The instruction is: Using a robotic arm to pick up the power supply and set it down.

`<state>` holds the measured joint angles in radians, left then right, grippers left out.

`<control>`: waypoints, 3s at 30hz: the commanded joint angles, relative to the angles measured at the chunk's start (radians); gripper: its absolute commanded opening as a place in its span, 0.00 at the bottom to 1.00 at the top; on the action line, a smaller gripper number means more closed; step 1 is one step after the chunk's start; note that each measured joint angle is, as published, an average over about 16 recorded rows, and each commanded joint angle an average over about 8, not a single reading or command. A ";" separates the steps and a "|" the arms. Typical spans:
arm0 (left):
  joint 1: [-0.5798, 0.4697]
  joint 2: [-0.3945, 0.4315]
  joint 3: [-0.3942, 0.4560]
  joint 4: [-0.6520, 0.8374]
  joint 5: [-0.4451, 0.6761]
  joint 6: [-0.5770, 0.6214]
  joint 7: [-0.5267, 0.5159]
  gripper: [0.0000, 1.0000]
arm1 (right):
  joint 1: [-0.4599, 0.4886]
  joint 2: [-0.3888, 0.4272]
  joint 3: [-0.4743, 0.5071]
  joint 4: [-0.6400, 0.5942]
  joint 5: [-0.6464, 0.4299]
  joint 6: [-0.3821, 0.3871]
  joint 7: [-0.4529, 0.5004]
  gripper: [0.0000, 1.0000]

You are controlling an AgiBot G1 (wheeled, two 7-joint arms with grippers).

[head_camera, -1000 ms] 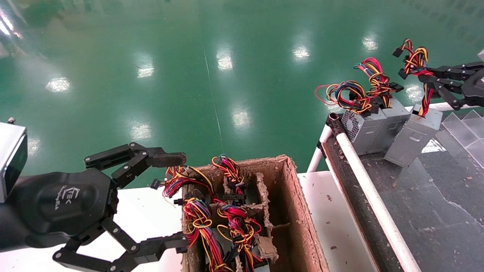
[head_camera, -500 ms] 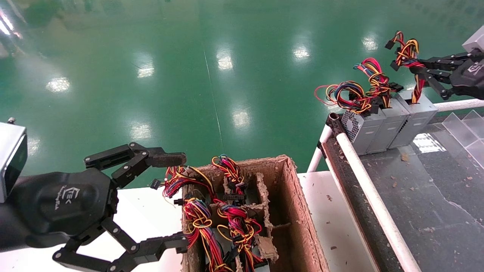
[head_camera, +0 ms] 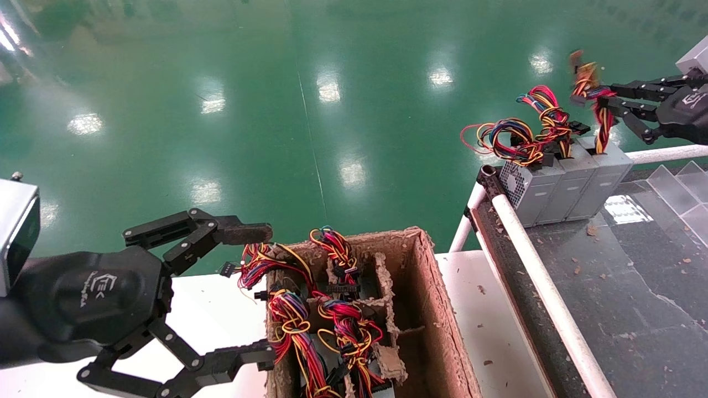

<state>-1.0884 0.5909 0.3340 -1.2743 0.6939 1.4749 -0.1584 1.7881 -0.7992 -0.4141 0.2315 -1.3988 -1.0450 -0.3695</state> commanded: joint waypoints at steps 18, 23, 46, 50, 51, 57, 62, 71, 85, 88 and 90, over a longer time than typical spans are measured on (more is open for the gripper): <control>0.000 0.000 0.000 0.000 0.000 0.000 0.000 1.00 | 0.011 0.024 0.027 -0.025 0.063 -0.099 0.006 1.00; 0.000 0.000 0.000 0.001 0.000 0.000 0.000 1.00 | -0.051 0.038 0.036 0.067 0.115 -0.127 0.052 1.00; 0.000 0.000 0.001 0.001 -0.001 0.000 0.001 1.00 | -0.342 0.104 0.080 0.500 0.358 -0.269 0.274 1.00; 0.000 0.000 0.001 0.001 -0.001 0.000 0.001 1.00 | -0.393 0.115 0.087 0.576 0.401 -0.294 0.313 1.00; 0.000 0.000 0.001 0.001 -0.001 0.000 0.001 1.00 | -0.406 0.118 0.089 0.595 0.412 -0.301 0.323 1.00; 0.000 0.000 0.001 0.001 -0.001 0.000 0.001 1.00 | -0.482 0.135 0.100 0.708 0.475 -0.338 0.381 1.00; 0.000 0.000 0.001 0.001 -0.001 0.000 0.001 1.00 | -0.545 0.150 0.110 0.802 0.528 -0.369 0.429 1.00; 0.000 0.000 0.001 0.001 -0.001 -0.001 0.001 1.00 | -0.660 0.176 0.127 0.972 0.623 -0.424 0.516 1.00; 0.000 -0.001 0.002 0.001 -0.001 -0.001 0.001 1.00 | -0.734 0.193 0.139 1.081 0.687 -0.460 0.566 1.00; 0.000 -0.001 0.002 0.001 -0.001 -0.001 0.001 1.00 | -0.729 0.192 0.138 1.075 0.683 -0.458 0.564 1.00; 0.000 -0.001 0.002 0.001 -0.001 -0.001 0.001 1.00 | -0.726 0.192 0.138 1.071 0.681 -0.457 0.563 1.00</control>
<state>-1.0885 0.5902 0.3356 -1.2732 0.6925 1.4740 -0.1572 1.0608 -0.6076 -0.2764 1.3035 -0.7174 -1.5024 0.1937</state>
